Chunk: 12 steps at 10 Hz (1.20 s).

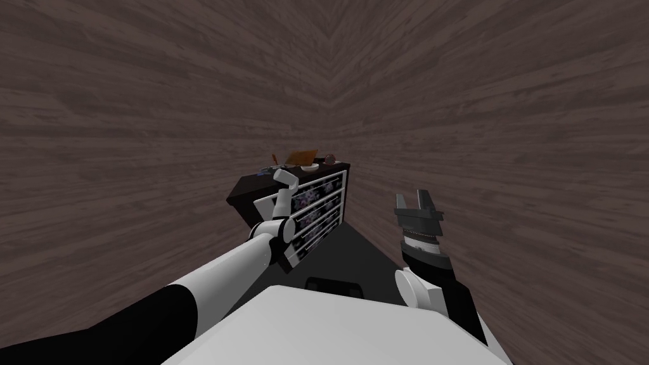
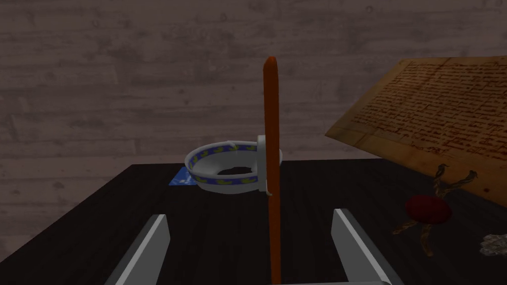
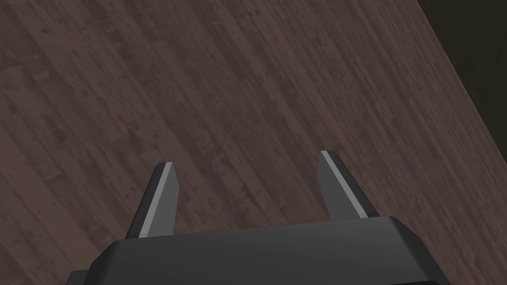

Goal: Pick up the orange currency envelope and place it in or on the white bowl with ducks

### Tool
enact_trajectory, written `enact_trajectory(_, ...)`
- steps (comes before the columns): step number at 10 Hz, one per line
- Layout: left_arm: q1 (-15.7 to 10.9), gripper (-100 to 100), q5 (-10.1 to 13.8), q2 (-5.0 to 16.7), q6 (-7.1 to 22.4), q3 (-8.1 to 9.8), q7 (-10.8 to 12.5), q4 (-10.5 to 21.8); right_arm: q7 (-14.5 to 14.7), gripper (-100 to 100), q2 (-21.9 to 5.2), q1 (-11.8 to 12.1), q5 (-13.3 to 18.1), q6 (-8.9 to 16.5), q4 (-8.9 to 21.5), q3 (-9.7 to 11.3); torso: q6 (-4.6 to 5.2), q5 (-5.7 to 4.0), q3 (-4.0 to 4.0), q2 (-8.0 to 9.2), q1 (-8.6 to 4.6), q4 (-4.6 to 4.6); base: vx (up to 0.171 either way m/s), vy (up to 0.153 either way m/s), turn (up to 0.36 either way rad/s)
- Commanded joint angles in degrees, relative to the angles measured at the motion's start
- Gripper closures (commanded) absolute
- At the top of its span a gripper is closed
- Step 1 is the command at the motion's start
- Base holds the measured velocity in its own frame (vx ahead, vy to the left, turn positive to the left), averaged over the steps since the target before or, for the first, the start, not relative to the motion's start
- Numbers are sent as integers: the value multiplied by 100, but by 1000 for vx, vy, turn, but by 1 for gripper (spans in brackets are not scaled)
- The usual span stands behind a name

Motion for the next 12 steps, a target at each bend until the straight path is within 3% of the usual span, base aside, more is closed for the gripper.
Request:
enact_trajectory(1,-80,-100,220,-14,-22,150,-121,92,0,0,0,0,0,0,0,0,0,0,0,0,0,0,21,-11,12)
enact_trajectory(4,-239,-100,560,-13,-38,422,-266,334,0,0,0,0,0,0,0,0,0,0,0,0,1,0,32,-14,14)
enact_trajectory(5,-206,-100,476,-13,-29,365,-212,301,0,0,0,0,0,0,0,0,0,0,0,-1,0,0,14,-8,3)
enact_trajectory(6,-208,0,487,-14,-28,375,-218,309,0,0,0,0,0,0,0,0,0,0,3,5,2,1,0,0,0)
enact_trajectory(7,-256,-100,547,26,-58,379,-297,303,0,0,0,0,0,0,0,0,0,1,6,10,4,2,76,80,-5)
enact_trajectory(8,-232,-100,510,9,-35,376,-239,320,0,0,-1,0,0,0,0,-1,-1,5,-3,-9,31,0,49,53,-9)
enact_trajectory(9,-237,100,514,13,-37,376,-246,321,0,0,-1,0,0,0,0,-1,-1,7,-4,-5,26,-2,6,7,1)
enact_trajectory(12,-236,100,512,15,-37,377,-246,320,0,0,0,0,0,0,0,0,2,3,5,9,7,1,0,0,0)
